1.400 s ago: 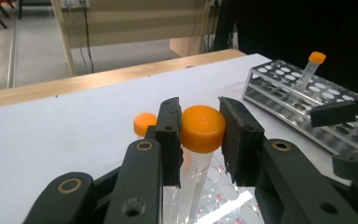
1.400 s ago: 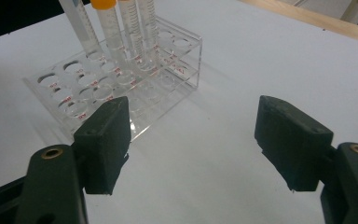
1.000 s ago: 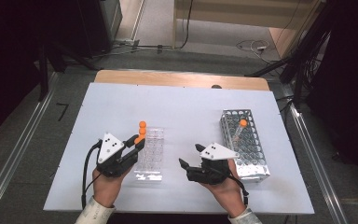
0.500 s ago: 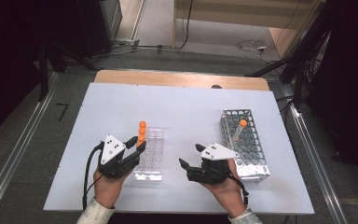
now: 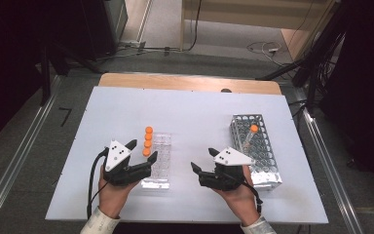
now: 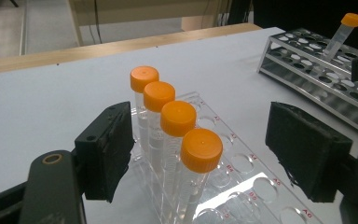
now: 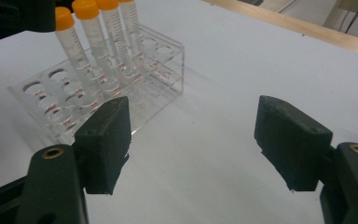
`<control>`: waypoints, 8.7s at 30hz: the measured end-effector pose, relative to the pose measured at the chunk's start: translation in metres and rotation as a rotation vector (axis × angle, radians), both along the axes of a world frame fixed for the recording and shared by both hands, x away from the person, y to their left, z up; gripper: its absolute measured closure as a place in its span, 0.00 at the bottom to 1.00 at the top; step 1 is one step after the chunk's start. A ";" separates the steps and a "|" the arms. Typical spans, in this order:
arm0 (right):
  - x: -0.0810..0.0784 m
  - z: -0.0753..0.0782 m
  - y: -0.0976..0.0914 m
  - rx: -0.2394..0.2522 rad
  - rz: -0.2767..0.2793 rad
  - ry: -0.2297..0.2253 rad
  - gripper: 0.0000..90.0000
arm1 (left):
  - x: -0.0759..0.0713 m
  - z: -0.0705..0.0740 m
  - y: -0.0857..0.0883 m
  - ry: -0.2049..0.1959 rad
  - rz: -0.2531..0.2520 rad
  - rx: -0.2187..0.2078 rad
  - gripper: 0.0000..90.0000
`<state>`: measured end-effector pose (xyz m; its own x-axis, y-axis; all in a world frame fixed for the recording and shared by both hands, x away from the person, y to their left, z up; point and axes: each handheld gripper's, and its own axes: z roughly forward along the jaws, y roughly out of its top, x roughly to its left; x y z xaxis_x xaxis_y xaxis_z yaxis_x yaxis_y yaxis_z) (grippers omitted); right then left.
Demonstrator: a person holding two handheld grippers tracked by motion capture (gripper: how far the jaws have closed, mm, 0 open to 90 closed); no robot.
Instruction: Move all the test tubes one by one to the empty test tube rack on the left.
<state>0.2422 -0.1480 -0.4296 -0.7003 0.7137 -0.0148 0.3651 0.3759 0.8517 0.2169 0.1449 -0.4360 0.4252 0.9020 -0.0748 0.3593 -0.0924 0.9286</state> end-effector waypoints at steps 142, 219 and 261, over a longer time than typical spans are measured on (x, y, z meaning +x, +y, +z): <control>0.009 0.000 0.011 -0.054 0.024 -0.028 0.79 | -0.014 0.016 -0.046 -0.048 -0.192 -0.026 0.29; 0.000 -0.007 0.015 0.010 0.063 0.013 0.24 | -0.006 0.029 -0.068 -0.098 -0.266 -0.057 0.77; 0.000 0.004 -0.045 0.057 -0.064 -0.013 0.24 | -0.023 0.042 0.004 -0.086 -0.128 -0.069 0.77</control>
